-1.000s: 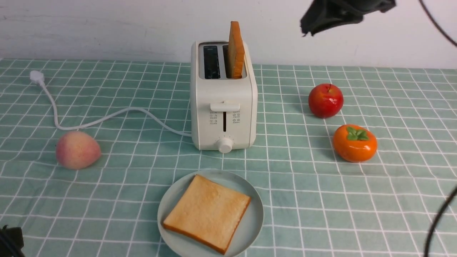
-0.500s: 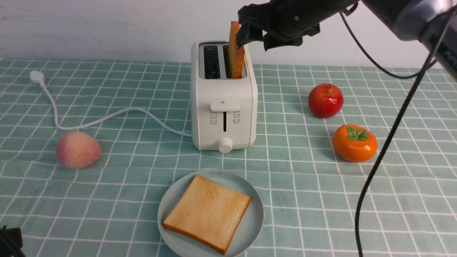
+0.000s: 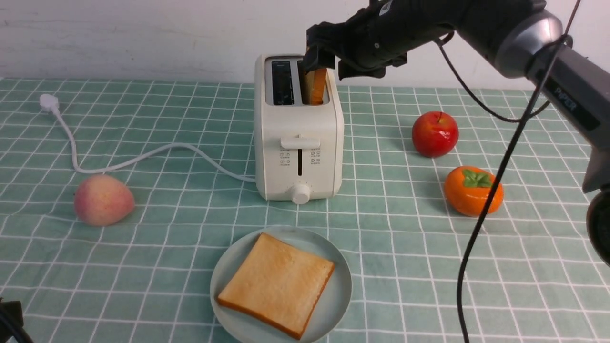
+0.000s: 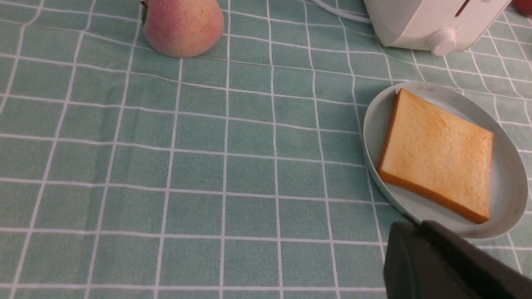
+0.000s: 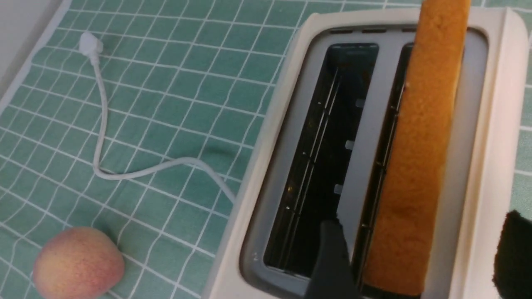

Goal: Take toasted bread from bread machine on blue coffee table place on plate.
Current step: 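Grasp the toast slice in the toaster and pull it up out of the slot with the right gripper, then place the held slice of bread on top of the slice on the plate with the right gripper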

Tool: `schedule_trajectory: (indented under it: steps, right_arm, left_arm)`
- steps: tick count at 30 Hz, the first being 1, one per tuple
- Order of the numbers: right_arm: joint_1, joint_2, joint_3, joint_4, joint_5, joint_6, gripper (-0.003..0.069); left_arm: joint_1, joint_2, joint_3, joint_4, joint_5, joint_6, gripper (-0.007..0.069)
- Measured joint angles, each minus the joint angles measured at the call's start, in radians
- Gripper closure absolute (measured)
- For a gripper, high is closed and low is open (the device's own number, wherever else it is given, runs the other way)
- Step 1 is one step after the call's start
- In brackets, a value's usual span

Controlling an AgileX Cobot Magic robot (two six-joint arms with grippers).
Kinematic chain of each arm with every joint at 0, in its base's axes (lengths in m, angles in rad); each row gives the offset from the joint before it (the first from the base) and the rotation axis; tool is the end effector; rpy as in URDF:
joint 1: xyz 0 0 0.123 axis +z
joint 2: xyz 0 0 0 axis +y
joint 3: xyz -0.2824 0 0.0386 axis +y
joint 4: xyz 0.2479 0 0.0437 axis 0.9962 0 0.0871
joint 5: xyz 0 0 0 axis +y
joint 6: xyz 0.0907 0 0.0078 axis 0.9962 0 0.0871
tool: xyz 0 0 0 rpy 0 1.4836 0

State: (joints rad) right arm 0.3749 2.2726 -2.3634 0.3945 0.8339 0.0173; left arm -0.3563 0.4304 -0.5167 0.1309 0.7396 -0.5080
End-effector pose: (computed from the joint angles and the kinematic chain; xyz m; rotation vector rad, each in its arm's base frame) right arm 0.4798 0.2167 0.3292 -0.2627 2.2268 0.6847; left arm 0.0772 -0.0202 0.2924 -0.1112 2.1484 -0.3566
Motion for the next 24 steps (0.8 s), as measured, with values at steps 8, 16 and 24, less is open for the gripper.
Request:
schedule_trajectory:
  steps: [8, 16, 24]
  right_arm:
    - [0.001, 0.013, -0.002, -0.006, -0.009, 0.000, 0.0585]
    - [0.000, -0.087, -0.084, -0.081, 0.168, 0.000, 0.0569]
    - [-0.078, -0.376, -0.164, -0.149, 0.424, -0.023, 0.0569]
  left_arm:
    - [0.000, 0.000, 0.000, 0.008, 0.000, 0.000, 0.0638]
    - [0.000, 0.000, 0.000, 0.034, -0.001, 0.000, 0.0638]
    - [0.000, 0.000, 0.000, 0.040, -0.001, 0.000, 0.0638]
